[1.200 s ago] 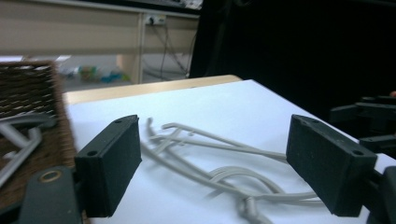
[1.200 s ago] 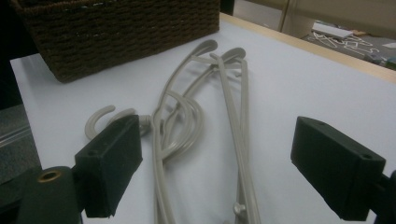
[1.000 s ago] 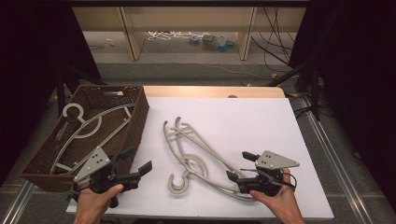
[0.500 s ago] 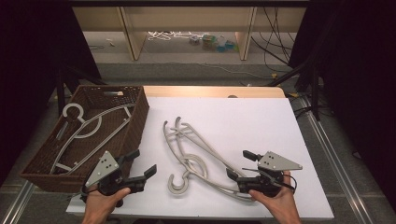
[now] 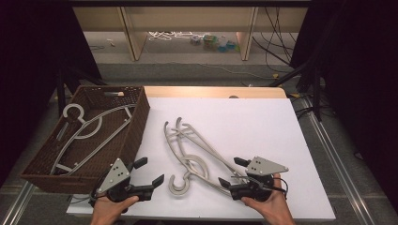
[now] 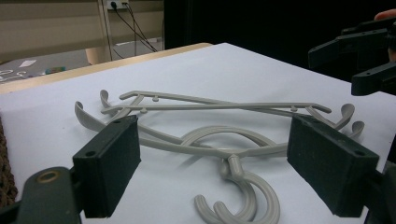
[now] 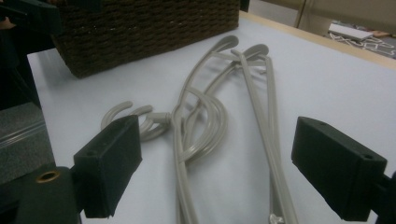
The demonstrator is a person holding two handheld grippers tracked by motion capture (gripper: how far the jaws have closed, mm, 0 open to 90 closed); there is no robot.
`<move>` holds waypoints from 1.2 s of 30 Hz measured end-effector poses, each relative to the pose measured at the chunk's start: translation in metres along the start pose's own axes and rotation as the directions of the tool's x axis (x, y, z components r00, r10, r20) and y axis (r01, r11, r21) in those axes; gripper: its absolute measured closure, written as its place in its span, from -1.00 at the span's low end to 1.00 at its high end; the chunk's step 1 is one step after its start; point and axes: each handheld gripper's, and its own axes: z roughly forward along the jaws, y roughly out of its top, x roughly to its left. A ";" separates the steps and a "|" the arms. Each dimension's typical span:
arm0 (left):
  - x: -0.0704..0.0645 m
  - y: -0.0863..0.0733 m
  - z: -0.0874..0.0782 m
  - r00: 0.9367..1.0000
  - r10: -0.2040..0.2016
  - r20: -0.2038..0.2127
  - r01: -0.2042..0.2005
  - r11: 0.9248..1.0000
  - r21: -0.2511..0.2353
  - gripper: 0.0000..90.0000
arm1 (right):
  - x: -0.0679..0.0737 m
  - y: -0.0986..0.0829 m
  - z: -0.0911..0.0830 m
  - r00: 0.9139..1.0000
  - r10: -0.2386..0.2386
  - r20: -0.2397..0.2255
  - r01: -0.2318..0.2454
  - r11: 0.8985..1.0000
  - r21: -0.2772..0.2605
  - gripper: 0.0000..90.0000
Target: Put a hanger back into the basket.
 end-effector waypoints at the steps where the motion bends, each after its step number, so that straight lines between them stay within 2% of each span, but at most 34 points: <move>1: 0.000 -0.001 0.000 1.000 0.005 -0.001 -0.005 1.000 0.000 -0.62 | 0.001 0.000 0.001 1.000 0.002 -0.007 -0.001 1.000 0.017 -0.62; 2: 0.002 -0.001 0.000 0.999 0.030 0.016 -0.030 1.000 -0.002 -0.62 | 0.001 0.001 0.002 1.000 -0.010 0.006 0.010 1.000 0.027 -0.62; 3: 0.002 -0.001 0.000 0.999 0.036 0.013 -0.036 0.999 0.001 -0.62 | 0.003 0.001 0.007 1.000 -0.019 -0.008 0.020 0.999 0.042 -0.61; 4: 0.002 -0.001 -0.002 0.999 0.032 0.002 -0.032 0.999 0.002 -0.62 | 0.005 0.001 0.009 1.000 -0.025 -0.010 0.026 0.998 0.055 -0.60; 9: 0.003 0.000 0.000 0.999 0.034 0.000 -0.034 0.999 -0.007 -0.61 | 0.010 0.002 0.018 0.998 -0.061 -0.018 0.062 0.994 0.090 -0.50; 10: 0.003 0.000 0.001 1.000 0.029 0.002 -0.029 1.000 -0.006 -0.61 | 0.011 0.003 0.020 0.997 -0.069 -0.020 0.071 0.992 0.104 -0.43; 12: 0.004 -0.001 0.003 0.999 0.036 0.007 -0.036 0.999 0.003 -0.61 | 0.012 0.003 0.028 0.995 -0.092 -0.034 0.096 0.982 0.164 -0.39; 13: 0.004 -0.001 0.003 0.999 0.036 0.007 -0.036 0.999 0.003 -0.61 | 0.012 0.003 0.028 0.995 -0.092 -0.034 0.096 0.982 0.164 -0.39; 14: 0.004 -0.001 0.004 0.999 0.033 0.010 -0.033 0.999 0.003 -0.61 | 0.011 0.002 0.033 0.994 -0.100 -0.045 0.108 0.973 0.204 -0.37; 16: 0.005 -0.001 0.005 0.999 0.035 0.013 -0.036 0.999 0.002 -0.61 | 0.012 0.001 0.036 0.994 -0.097 -0.050 0.106 0.971 0.213 -0.34; 18: 0.005 -0.002 0.005 1.000 0.026 0.010 -0.026 1.000 0.007 -0.61 | 0.011 0.000 0.042 0.992 -0.104 -0.074 0.120 0.959 0.258 -0.29; 20: 0.005 -0.002 0.005 0.999 0.031 0.011 -0.031 0.999 0.010 -0.61 | 0.013 -0.002 0.052 0.989 -0.125 -0.080 0.144 0.946 0.292 -0.23; 21: 0.005 -0.002 0.005 0.999 0.034 0.011 -0.034 0.999 0.012 -0.61 | 0.013 -0.002 0.052 0.989 -0.125 -0.080 0.144 0.946 0.292 -0.23; 22: 0.004 -0.003 0.005 1.000 0.016 0.008 -0.016 1.000 0.013 -0.61 | 0.013 -0.001 0.053 0.988 -0.117 -0.099 0.142 0.937 0.320 -0.22; 23: 0.004 -0.003 0.005 1.000 0.022 0.011 -0.022 1.000 0.016 -0.61 | 0.014 -0.002 0.056 0.988 -0.119 -0.095 0.144 0.936 0.321 -0.22; 24: 0.005 -0.002 0.005 0.999 0.037 0.013 -0.037 0.999 0.017 -0.61 | 0.013 -0.003 0.062 0.986 -0.130 -0.108 0.160 0.924 0.347 -0.16; 26: 0.005 -0.003 0.006 0.999 0.031 0.019 -0.031 0.999 0.010 -0.60 | 0.014 -0.004 0.067 0.987 -0.111 -0.119 0.148 0.911 0.385 -0.13; 27: 0.005 -0.003 0.006 0.999 0.031 0.020 -0.031 0.999 0.011 -0.60 | 0.014 -0.004 0.067 0.987 -0.111 -0.119 0.148 0.911 0.385 -0.13; 28: 0.005 -0.003 0.006 0.999 0.034 0.013 -0.034 0.999 0.021 -0.60 | 0.013 -0.005 0.071 0.985 -0.114 -0.129 0.157 0.902 0.401 -0.04; 29: 0.004 -0.004 0.006 1.000 0.019 0.012 -0.020 1.000 0.020 -0.60 | 0.013 -0.005 0.072 0.985 -0.110 -0.136 0.157 0.896 0.414 0.00; 31: 0.005 -0.004 0.006 0.999 0.031 0.021 -0.031 0.999 0.014 -0.60 | 0.012 -0.005 0.075 0.982 -0.119 -0.145 0.171 0.885 0.433 0.03; 32: 0.006 -0.004 0.005 0.999 0.035 0.019 -0.035 0.999 0.017 -0.60 | 0.012 -0.005 0.075 0.982 -0.119 -0.145 0.171 0.885 0.433 0.03; 34: 0.006 -0.004 0.005 0.999 0.037 0.026 -0.037 0.999 0.020 -0.60 | 0.011 -0.006 0.081 0.982 -0.110 -0.153 0.169 0.871 0.462 0.16; 36: 0.006 -0.004 0.005 0.999 0.037 0.029 -0.038 0.999 0.025 -0.60 | 0.010 -0.007 0.083 0.983 -0.100 -0.153 0.161 0.868 0.470 0.21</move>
